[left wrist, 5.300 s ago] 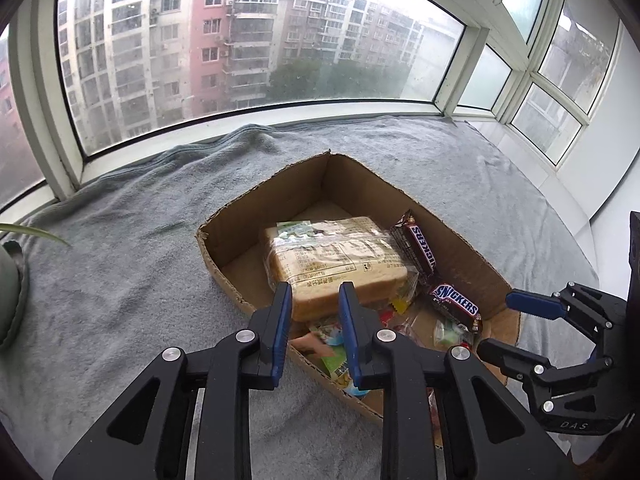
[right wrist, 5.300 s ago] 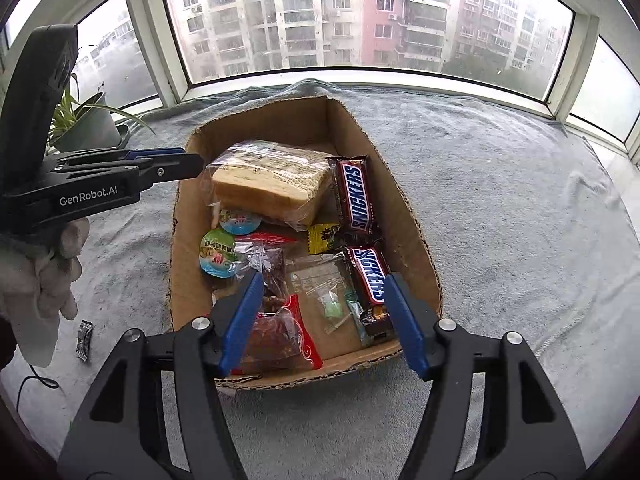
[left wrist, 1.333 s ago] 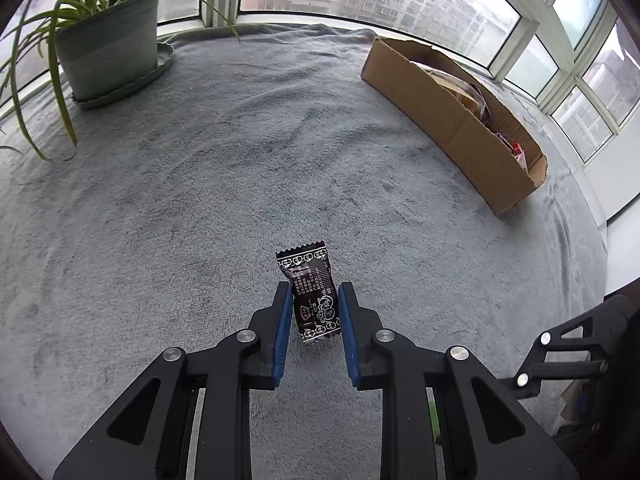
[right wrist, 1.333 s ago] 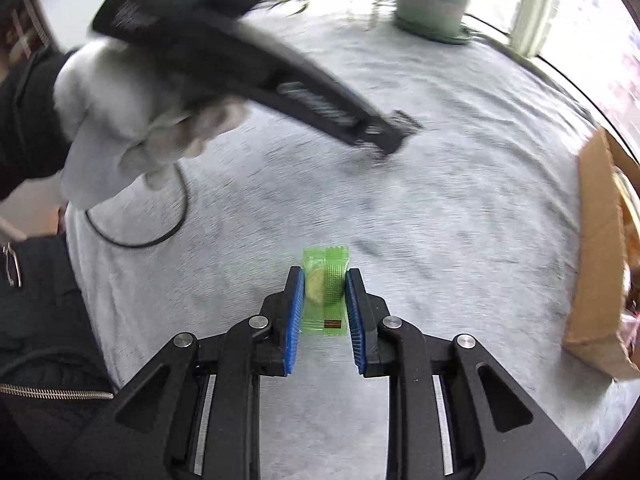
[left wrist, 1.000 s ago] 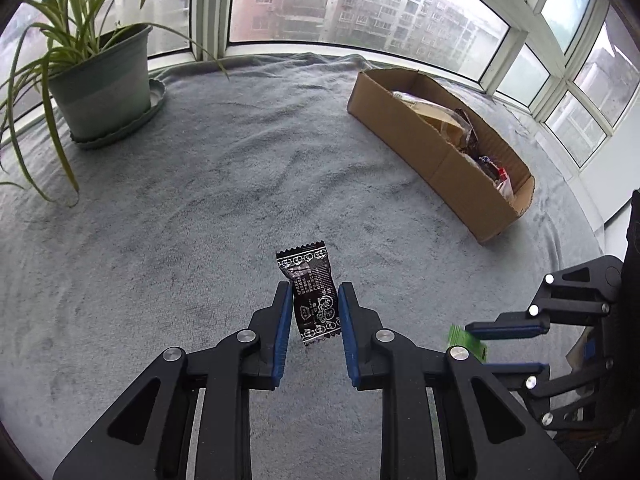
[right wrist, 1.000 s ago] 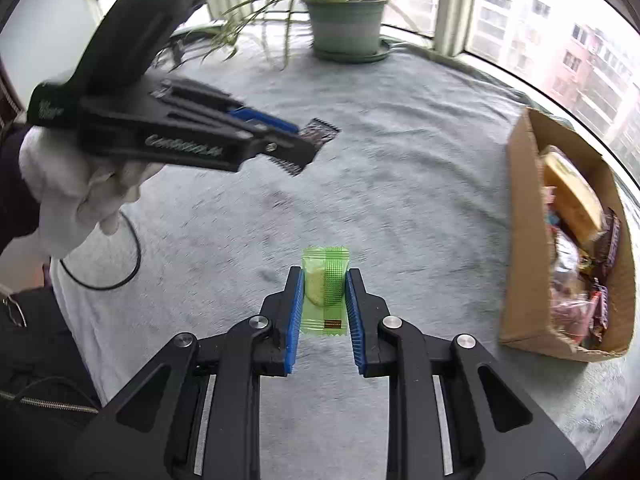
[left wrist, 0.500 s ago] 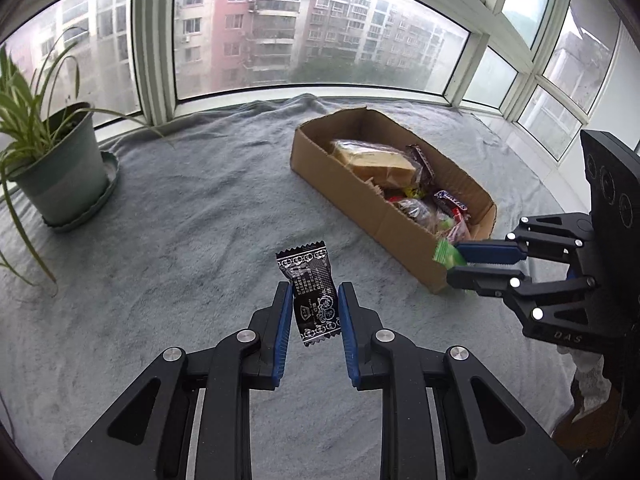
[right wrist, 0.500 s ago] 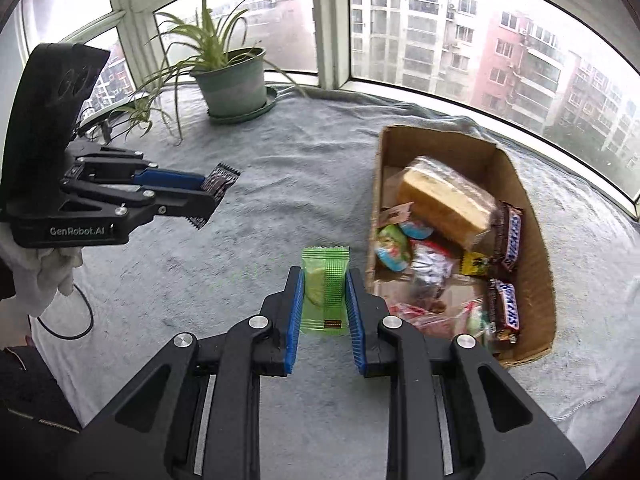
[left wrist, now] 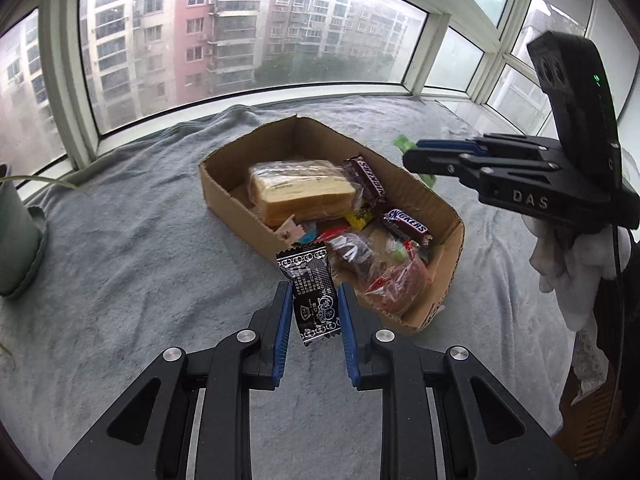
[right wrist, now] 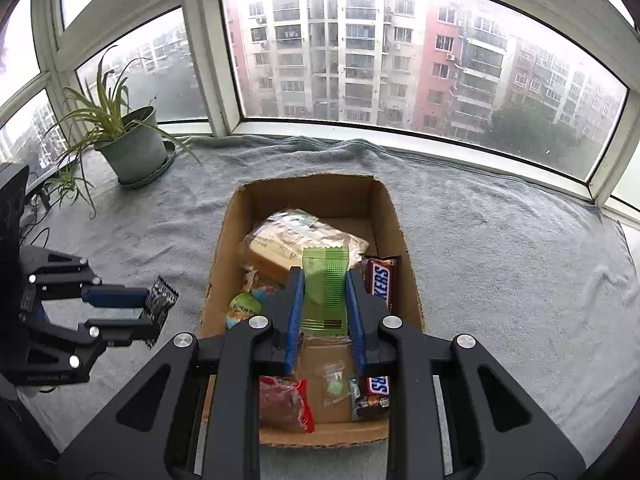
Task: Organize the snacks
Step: 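Carry both candies into the box and open both tools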
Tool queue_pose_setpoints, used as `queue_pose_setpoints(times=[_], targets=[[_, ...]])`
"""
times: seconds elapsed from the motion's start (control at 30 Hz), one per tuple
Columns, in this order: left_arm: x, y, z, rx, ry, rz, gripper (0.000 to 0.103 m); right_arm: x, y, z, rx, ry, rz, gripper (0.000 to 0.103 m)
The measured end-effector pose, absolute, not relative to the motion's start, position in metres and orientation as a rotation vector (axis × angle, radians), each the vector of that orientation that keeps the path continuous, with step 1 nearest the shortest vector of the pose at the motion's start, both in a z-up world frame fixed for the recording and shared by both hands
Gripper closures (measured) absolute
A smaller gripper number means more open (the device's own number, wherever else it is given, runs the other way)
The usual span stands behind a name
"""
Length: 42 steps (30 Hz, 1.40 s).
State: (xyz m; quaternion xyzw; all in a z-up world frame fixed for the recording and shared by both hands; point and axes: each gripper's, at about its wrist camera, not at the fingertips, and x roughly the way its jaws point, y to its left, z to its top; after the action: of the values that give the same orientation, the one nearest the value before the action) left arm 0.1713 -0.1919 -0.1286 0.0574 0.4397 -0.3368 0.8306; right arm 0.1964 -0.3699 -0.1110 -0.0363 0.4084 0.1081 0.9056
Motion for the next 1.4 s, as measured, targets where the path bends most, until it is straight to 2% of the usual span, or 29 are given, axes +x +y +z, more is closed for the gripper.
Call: queue_pose_setpoints(times=[0.53,1.0,1.07,1.13,1.17,1.4], targets=[[0.178,-0.245,-0.133,0.158,0.953,-0.762,0.082,0.269,-0.392,-0.141,0.039,0.912,0.186,0.081],[0.179,-0.253,-0.138,0.136,0.969,-0.776,0.081,0.275,-0.383,-0.151,0.031,0.938,0.192,0.079],[0.179,-0.254,-0.138,0.138,0.971,-0.773,0.080,0.274,-0.383,-0.151,0.022,0.939,0.182,0.073],[0.179,-0.254,-0.139,0.136,0.971,-0.772,0.071,0.272,-0.384,-0.151,0.018,0.935,0.171,0.042],[0.180,-0.254,-0.139,0.134,0.971,-0.772,0.069,0.271,-0.385,-0.150,0.019,0.929,0.170,0.039],[0.181,-0.253,-0.140,0.134,0.967,-0.765,0.068,0.266,-0.387,-0.148,0.015,0.925,0.158,0.037]])
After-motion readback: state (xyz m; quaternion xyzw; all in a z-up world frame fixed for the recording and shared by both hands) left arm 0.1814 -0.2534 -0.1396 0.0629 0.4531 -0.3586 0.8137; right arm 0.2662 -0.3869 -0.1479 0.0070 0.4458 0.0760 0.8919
